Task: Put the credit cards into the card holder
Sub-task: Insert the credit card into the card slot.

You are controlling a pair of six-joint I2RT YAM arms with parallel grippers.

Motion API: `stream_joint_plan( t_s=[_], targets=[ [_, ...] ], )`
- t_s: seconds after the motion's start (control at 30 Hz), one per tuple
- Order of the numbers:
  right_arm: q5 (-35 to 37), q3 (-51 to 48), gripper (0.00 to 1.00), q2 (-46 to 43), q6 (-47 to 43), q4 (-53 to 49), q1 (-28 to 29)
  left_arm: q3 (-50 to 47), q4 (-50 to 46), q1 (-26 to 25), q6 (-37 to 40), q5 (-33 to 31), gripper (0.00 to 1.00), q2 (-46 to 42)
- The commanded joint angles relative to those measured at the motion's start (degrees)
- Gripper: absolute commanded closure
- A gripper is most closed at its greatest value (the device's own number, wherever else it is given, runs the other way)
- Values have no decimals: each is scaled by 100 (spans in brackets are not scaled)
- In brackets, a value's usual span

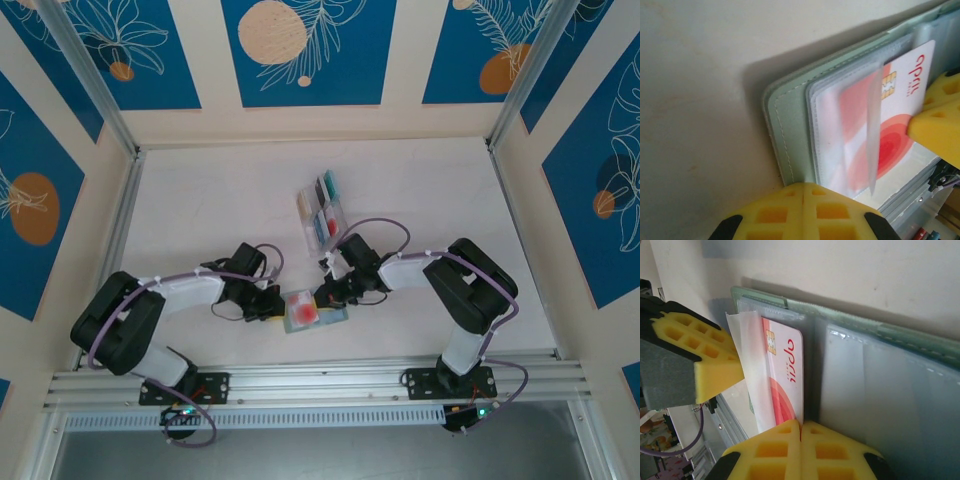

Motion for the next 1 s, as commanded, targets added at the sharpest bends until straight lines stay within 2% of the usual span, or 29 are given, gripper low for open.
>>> stream_joint_plan(
  t_s=[0.0,0.6,0.73,0.87,0.97],
  targets=[
    [14,129,100,151,-40,-234,32,-124,85,20,105,-9,100,182],
    [126,350,98,188,224,-155,404,-200,386,-25,0,18,100,407],
    [411,451,87,-63,-31,-699,346,-177,325,-24,94,-34,100,457],
    [876,678,68,-414,-340,-1479,290,-109,246,-25,180,-113,100,435],
    [1233,914,62,-622,-615,-2135,308,6,91,-23,316,-195,100,418]
  ],
)
